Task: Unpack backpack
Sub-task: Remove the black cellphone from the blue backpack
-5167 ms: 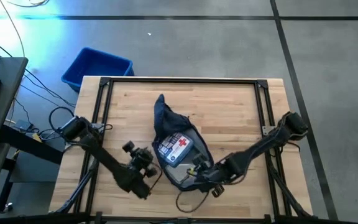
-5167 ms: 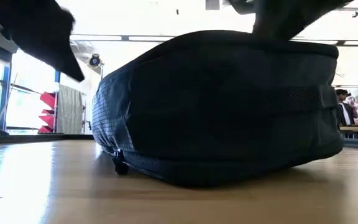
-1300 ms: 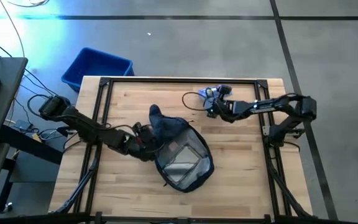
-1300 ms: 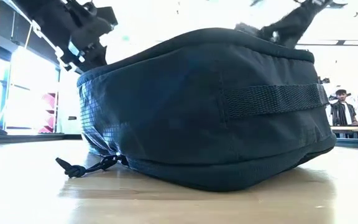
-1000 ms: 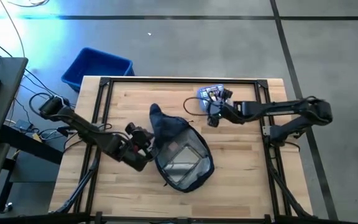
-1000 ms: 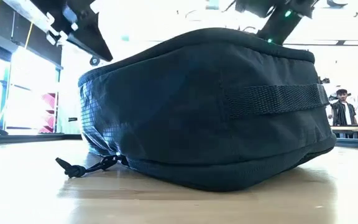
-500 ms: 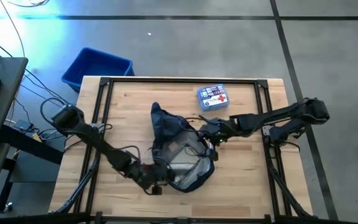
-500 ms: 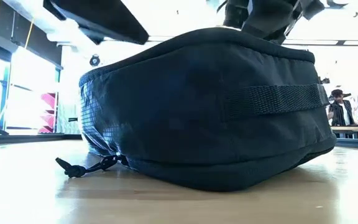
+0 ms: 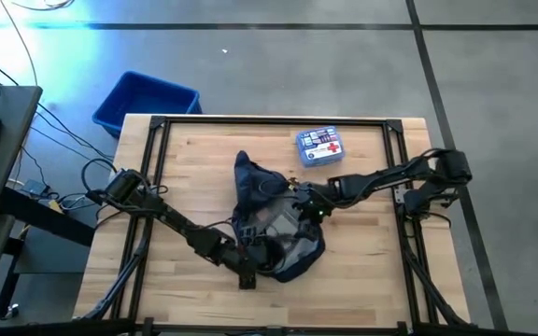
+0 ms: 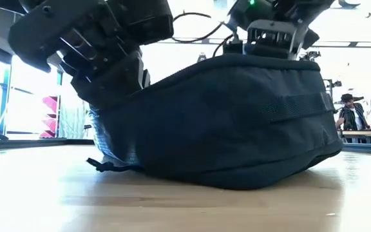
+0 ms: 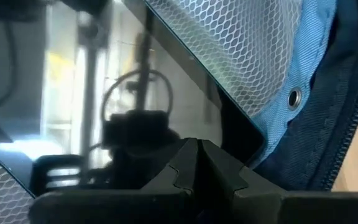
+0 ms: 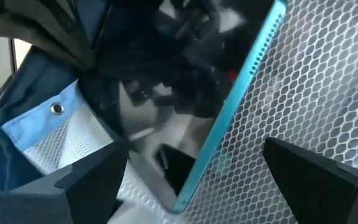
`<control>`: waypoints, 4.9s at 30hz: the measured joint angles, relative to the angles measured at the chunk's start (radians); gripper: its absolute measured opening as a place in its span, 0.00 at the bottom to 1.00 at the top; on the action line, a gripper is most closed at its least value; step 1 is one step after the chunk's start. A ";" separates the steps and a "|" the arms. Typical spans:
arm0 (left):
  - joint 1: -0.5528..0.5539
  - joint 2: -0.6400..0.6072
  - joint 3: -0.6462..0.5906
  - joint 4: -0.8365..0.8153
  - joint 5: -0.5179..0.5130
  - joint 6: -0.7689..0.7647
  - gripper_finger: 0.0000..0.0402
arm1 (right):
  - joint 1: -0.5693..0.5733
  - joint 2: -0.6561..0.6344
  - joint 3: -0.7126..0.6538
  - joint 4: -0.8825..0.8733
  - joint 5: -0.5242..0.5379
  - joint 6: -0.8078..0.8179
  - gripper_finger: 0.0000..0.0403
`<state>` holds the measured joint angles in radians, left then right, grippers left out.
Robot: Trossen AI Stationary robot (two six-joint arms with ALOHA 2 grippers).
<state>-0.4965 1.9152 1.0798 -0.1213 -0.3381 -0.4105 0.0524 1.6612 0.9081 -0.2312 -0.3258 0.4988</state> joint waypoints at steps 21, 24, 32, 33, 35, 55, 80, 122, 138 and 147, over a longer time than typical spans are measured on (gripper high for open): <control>-0.007 -0.041 -0.006 -0.088 -0.083 -0.051 0.00 | 0.040 0.028 0.000 0.149 -0.035 0.021 0.27; -0.019 -0.073 -0.005 -0.161 -0.128 -0.098 0.00 | 0.040 -0.005 0.003 0.150 -0.044 -0.003 0.06; -0.027 -0.069 -0.007 -0.304 -0.200 -0.215 0.00 | 0.040 -0.174 0.076 -0.029 0.043 -0.049 0.03; -0.025 -0.067 -0.007 -0.311 -0.199 -0.221 0.00 | 0.040 -0.204 0.085 -0.049 0.054 -0.056 0.02; -0.020 -0.067 -0.007 -0.310 -0.201 -0.225 0.00 | 0.039 -0.269 0.098 -0.092 0.080 -0.064 0.02; -0.069 -0.070 -0.005 -0.975 -0.082 -0.749 0.00 | -0.781 -0.507 0.051 -0.475 -0.031 -0.194 0.01; -0.080 -0.072 -0.005 -0.982 -0.104 -0.791 0.00 | -1.064 -0.270 0.054 -0.432 -0.224 -0.349 0.02; -0.080 -0.076 -0.004 -0.946 -0.113 -0.784 0.00 | -0.837 0.069 -0.005 -0.058 -0.178 -0.238 0.30; -0.080 -0.076 -0.004 -0.914 -0.121 -0.766 0.00 | -0.821 0.024 -0.008 -0.102 -0.224 -0.413 0.47; -0.080 -0.076 -0.004 -0.905 -0.121 -0.763 0.00 | -0.823 0.011 0.043 -0.172 -0.103 -0.446 0.59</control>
<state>-0.5766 1.8393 1.0756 -1.0260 -0.4595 -1.1739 -0.7703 1.6722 0.9514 -0.4028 -0.4289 0.0529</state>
